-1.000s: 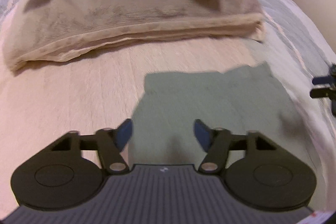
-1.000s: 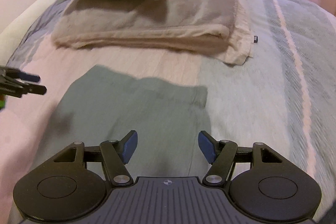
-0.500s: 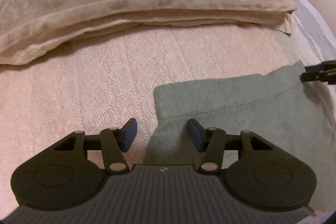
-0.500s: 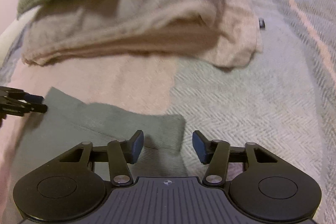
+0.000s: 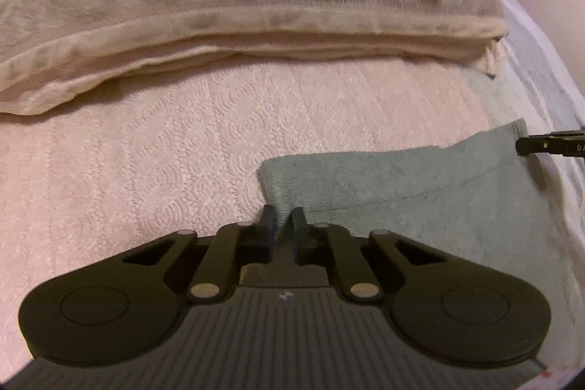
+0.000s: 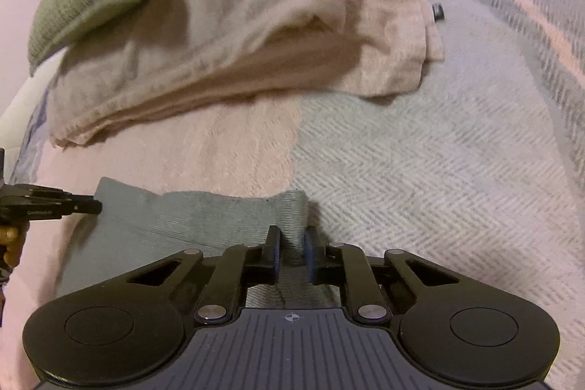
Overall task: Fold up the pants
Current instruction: 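Lift the hem with both grippers and fold it over toward the waistband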
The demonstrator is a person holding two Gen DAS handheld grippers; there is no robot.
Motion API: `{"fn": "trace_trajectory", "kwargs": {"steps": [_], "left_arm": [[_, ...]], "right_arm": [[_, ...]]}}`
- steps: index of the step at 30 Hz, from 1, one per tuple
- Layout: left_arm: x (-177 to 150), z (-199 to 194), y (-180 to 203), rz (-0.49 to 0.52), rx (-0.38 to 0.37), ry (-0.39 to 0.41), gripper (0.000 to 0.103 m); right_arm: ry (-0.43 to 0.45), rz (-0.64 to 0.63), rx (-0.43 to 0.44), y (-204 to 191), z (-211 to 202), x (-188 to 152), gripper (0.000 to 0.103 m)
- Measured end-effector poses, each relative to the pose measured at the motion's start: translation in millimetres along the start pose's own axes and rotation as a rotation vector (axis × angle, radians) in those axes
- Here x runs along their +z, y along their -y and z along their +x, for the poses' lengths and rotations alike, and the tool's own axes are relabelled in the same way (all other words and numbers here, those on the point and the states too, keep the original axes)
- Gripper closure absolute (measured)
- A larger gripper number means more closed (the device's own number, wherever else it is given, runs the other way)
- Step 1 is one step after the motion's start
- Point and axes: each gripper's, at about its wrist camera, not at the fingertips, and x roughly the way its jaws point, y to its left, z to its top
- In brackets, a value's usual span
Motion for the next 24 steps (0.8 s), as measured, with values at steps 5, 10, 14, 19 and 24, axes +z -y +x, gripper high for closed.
{"fn": "trace_trajectory", "kwargs": {"steps": [5,10,14,19,24], "left_arm": [[-3.6,-40.3,17.0,0.060,-0.001,0.087,0.099],[-28.3,-111.3,49.2,0.140,-0.007,0.197,0.099],[-78.0,-176.4,72.7,0.175,-0.017,0.266,0.099],[-185.3,-242.4,98.9,0.183,-0.012,0.251,0.100],[-302.4,-237.3,116.3,0.136,-0.041,0.058,0.101]], "right_arm": [[0.055,-0.058,0.016,-21.8,-37.5,-1.0,0.095],[0.123,-0.164,0.039,-62.5,-95.6,-17.2,0.095],[0.189,-0.247,0.074,-100.0,-157.6,-61.7,0.096],[0.205,-0.353,0.078,-137.9,-224.8,-161.9,0.095],[0.068,-0.331,0.009,-148.0,-237.2,-280.0,0.095]]}}
